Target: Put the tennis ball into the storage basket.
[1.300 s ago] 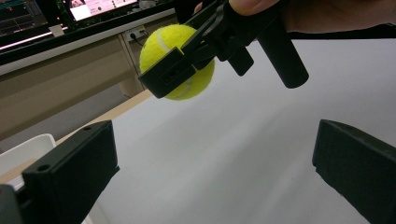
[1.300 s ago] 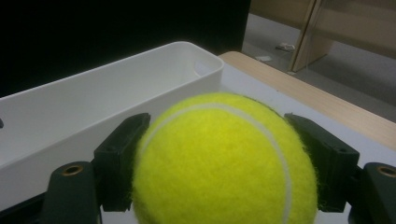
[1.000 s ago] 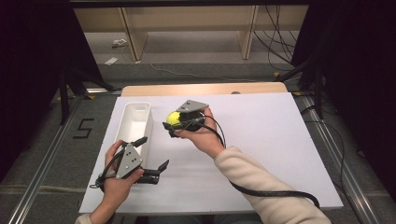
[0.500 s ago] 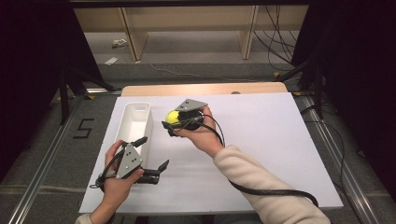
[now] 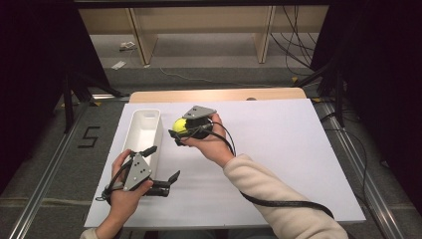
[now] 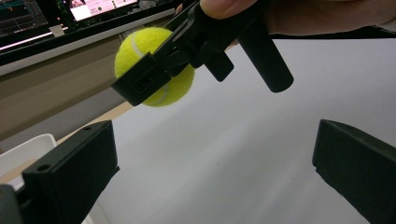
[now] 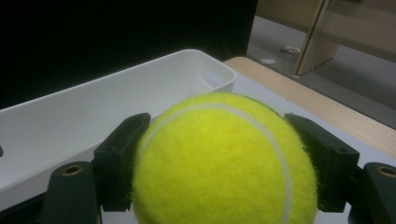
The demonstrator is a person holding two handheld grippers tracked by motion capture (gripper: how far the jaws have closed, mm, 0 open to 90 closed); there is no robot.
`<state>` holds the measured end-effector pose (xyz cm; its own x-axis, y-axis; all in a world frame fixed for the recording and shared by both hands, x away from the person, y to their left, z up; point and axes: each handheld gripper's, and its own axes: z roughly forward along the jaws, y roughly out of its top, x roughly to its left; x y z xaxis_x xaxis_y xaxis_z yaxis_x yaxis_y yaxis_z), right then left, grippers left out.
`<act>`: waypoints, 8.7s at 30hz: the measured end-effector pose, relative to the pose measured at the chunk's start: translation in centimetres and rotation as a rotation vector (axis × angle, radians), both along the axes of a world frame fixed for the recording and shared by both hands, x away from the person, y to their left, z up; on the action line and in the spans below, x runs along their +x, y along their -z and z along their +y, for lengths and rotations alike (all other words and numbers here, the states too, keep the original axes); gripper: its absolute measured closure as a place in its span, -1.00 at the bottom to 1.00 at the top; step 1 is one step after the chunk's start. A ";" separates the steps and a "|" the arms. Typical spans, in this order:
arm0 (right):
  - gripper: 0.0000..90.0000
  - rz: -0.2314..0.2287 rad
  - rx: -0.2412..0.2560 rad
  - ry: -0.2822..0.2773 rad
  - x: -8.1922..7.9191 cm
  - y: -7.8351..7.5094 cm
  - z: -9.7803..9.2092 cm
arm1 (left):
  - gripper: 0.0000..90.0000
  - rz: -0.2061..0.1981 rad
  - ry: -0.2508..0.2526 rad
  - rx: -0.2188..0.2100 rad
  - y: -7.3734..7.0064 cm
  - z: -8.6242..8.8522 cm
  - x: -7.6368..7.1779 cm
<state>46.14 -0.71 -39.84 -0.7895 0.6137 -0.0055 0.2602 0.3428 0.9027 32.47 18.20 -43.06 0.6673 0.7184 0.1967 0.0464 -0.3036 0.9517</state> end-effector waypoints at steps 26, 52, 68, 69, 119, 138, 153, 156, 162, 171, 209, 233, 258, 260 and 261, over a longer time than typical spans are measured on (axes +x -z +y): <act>-0.41 -0.011 0.007 -0.022 0.3 -0.6 2.1 | -1.00 0.001 0.005 0.003 0.0 0.0 0.0; -0.41 -0.001 0.001 -0.037 0.9 -0.8 3.8 | -1.00 0.003 0.006 0.006 0.0 -0.1 -0.1; -0.41 -0.004 -0.004 -0.043 1.5 -1.2 5.2 | -1.00 0.007 0.009 0.007 0.1 -0.1 -0.1; -0.41 -0.001 -0.005 -0.045 1.5 -1.2 5.3 | -1.00 0.007 0.009 0.008 0.1 -0.1 -0.1; -0.41 0.025 -0.032 -0.083 3.0 -1.3 9.7 | -1.00 0.010 0.016 0.012 0.2 -0.2 -0.1; -0.41 0.037 -0.052 -0.111 3.2 -1.2 11.2 | -1.00 0.011 0.018 0.013 0.2 -0.3 -0.1; -0.42 0.052 -0.054 -0.130 3.2 -0.6 12.3 | -1.00 0.013 0.017 0.016 0.2 -0.2 -0.1; -0.42 0.055 -0.064 -0.133 3.3 -0.6 12.4 | -1.00 0.013 0.017 0.016 0.2 -0.2 -0.2; -0.42 0.060 -0.069 -0.135 3.3 -0.5 12.6 | -1.00 0.013 0.018 0.017 0.2 -0.2 -0.2; -0.42 0.084 -0.085 -0.161 3.5 -0.1 13.1 | -1.00 0.014 0.018 0.017 0.2 -0.2 -0.2; -0.43 0.160 -0.142 -0.173 4.3 2.4 13.4 | -1.00 0.020 0.022 0.017 0.3 -0.2 -0.2; -0.60 0.150 -0.134 -0.183 4.2 2.5 13.7 | -1.00 0.021 0.022 0.019 0.3 -0.2 -0.1; -0.62 0.122 -0.093 -0.142 3.7 1.5 9.6 | -1.00 0.020 0.021 0.021 0.3 -0.2 -0.1; -0.62 0.122 -0.091 -0.131 3.7 1.4 9.1 | -1.00 0.020 0.022 0.023 0.3 -0.2 -0.1; -0.62 0.118 -0.091 -0.128 3.7 1.4 8.7 | -1.00 0.021 0.022 0.024 0.3 -0.2 -0.1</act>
<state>49.85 8.03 -41.28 -0.8594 0.5097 0.0409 0.3116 0.4586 0.8322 32.34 18.02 -43.37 0.6868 0.6988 0.1998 0.0592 -0.3278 0.9429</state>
